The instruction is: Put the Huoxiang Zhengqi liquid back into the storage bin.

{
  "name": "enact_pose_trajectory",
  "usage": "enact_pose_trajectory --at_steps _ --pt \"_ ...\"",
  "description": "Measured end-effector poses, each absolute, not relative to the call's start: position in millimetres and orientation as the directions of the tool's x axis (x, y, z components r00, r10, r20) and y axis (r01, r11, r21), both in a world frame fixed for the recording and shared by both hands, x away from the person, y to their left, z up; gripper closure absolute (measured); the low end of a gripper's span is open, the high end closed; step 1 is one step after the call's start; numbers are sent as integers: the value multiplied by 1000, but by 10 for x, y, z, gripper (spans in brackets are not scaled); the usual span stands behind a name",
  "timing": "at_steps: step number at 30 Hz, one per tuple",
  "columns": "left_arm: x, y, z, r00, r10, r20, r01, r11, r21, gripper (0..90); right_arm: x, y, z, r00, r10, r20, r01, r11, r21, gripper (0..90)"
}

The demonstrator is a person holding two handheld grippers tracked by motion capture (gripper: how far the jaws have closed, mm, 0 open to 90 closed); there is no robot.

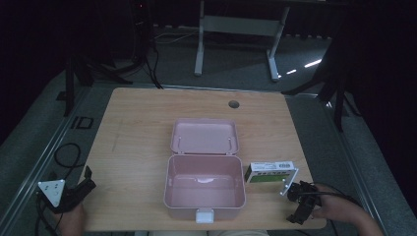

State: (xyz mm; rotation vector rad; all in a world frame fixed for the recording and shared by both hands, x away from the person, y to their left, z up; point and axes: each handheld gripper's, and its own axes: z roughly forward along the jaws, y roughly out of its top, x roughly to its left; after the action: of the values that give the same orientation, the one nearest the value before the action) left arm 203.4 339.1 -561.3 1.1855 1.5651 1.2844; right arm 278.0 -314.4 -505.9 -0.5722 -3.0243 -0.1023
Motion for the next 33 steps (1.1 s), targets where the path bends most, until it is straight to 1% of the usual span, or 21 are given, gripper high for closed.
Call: enact_pose_trajectory --at_steps 3,6,7,9,10,15,19,23,28,31,33 --pt "2035 3392 -5613 -266 964 -6 182 56 982 26 2784 -3046 -5022 -935 349 67 352 935 36 127" --pt "2033 3397 -5612 -264 965 -6 182 56 982 26 2795 -2973 -4981 -936 348 55 350 936 39 134" --pt "2033 3400 -5611 -263 965 -8 183 57 981 26 2795 -2902 -4939 -949 307 76 309 951 27 151" --pt "2032 3399 -5611 -263 965 -8 181 58 982 26 2790 -2881 -4930 -952 292 87 295 955 22 151" --pt "2033 3400 -5611 -262 965 -9 182 58 982 26 2764 -2816 -4903 -965 241 103 243 970 7 152" --pt "2034 3400 -5611 -263 965 -9 181 59 982 26 2727 -2690 -4841 -978 165 126 166 986 -3 152" --pt "2033 3401 -5611 -262 965 -10 181 59 982 26 2698 -2605 -4791 -987 113 115 111 993 -28 203" --pt "2034 3402 -5610 -260 966 -8 184 58 981 26 2682 -2542 -4719 -991 81 110 79 997 -17 212" --pt "2033 3402 -5610 -259 966 -8 184 58 981 26 2673 -2424 -4494 -995 31 94 34 999 25 218" --pt "2034 3403 -5610 -259 966 -8 184 58 981 26 2687 -2391 -4352 -998 8 60 11 999 40 221" --pt "2035 3405 -5610 -258 966 -13 182 62 981 26 2706 -2383 -4262 -1000 -2 29 -1 999 50 241"
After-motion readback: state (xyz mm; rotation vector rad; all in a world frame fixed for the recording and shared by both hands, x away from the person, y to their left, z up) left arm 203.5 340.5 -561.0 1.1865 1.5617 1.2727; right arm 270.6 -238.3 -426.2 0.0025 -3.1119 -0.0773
